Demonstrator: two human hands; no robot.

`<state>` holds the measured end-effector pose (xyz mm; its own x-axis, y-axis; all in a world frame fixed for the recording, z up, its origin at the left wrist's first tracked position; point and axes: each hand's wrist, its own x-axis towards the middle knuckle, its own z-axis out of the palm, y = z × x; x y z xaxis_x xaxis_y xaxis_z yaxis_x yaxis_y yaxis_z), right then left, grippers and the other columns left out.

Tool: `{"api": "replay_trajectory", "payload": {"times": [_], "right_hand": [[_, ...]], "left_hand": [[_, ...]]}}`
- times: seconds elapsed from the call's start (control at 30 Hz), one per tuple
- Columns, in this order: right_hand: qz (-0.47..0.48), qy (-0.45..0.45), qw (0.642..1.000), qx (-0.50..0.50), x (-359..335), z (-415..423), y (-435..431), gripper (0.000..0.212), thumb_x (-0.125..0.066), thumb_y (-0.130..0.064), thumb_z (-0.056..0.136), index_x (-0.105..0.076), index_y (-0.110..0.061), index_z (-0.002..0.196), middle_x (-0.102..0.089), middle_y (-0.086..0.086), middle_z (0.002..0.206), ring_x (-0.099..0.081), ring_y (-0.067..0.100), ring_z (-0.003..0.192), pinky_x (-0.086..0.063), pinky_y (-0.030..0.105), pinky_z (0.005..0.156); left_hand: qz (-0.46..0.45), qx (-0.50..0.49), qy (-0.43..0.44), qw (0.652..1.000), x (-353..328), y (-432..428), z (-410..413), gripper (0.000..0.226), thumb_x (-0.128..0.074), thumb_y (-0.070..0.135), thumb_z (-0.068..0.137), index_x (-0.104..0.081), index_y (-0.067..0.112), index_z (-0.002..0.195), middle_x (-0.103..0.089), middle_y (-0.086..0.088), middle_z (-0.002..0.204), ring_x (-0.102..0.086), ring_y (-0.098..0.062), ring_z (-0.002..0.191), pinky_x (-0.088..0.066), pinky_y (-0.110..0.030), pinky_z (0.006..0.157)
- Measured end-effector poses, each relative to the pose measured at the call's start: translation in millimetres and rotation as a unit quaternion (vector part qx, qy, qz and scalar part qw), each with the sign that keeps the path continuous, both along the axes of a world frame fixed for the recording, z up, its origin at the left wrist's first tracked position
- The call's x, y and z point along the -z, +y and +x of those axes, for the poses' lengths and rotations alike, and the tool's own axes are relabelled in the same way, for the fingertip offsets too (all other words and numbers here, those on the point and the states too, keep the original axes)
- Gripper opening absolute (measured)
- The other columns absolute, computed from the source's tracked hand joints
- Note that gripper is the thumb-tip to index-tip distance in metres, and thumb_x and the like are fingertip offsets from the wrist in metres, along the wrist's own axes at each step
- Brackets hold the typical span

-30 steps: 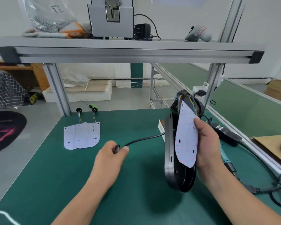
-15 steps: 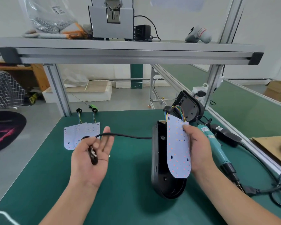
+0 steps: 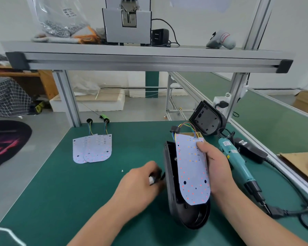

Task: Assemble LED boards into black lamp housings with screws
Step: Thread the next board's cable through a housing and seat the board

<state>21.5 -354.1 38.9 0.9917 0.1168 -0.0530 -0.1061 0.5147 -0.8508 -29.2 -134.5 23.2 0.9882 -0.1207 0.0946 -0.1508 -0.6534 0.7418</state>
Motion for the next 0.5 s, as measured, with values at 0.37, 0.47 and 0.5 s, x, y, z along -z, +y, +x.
{"api": "replay_trajectory", "payload": {"times": [0.37,0.47,0.5], "right_hand": [[0.027,-0.023,0.998,-0.055,6,-2,4,0.025,-0.055,-0.023,0.099,-0.078,-0.02,0.089,-0.074,0.008,0.087,-0.072,0.028,0.07,-0.059,0.036,0.064],[0.012,-0.036,0.999,-0.034,8,-2,7,0.027,-0.055,-0.023,0.1,-0.08,-0.023,0.088,-0.076,0.005,0.088,-0.073,0.025,0.072,-0.059,0.035,0.064],[0.01,-0.04,0.999,-0.031,10,0,7,0.028,-0.055,-0.023,0.1,-0.081,-0.025,0.088,-0.076,0.005,0.089,-0.074,0.024,0.072,-0.06,0.035,0.065]], "left_hand": [[-0.291,-0.133,0.088,0.943,2,9,10,0.015,-0.054,0.029,0.076,-0.067,0.02,0.075,-0.059,0.001,0.064,-0.047,-0.017,0.06,-0.038,-0.031,0.058],[-0.443,-0.107,0.161,0.875,1,7,6,0.008,-0.061,0.021,0.077,-0.063,0.021,0.07,-0.055,-0.004,0.069,-0.047,-0.018,0.058,-0.037,-0.026,0.052],[-0.47,-0.093,0.183,0.858,1,6,5,0.005,-0.064,0.023,0.077,-0.063,0.019,0.074,-0.055,-0.006,0.073,-0.048,-0.019,0.06,-0.037,-0.027,0.053]]}}
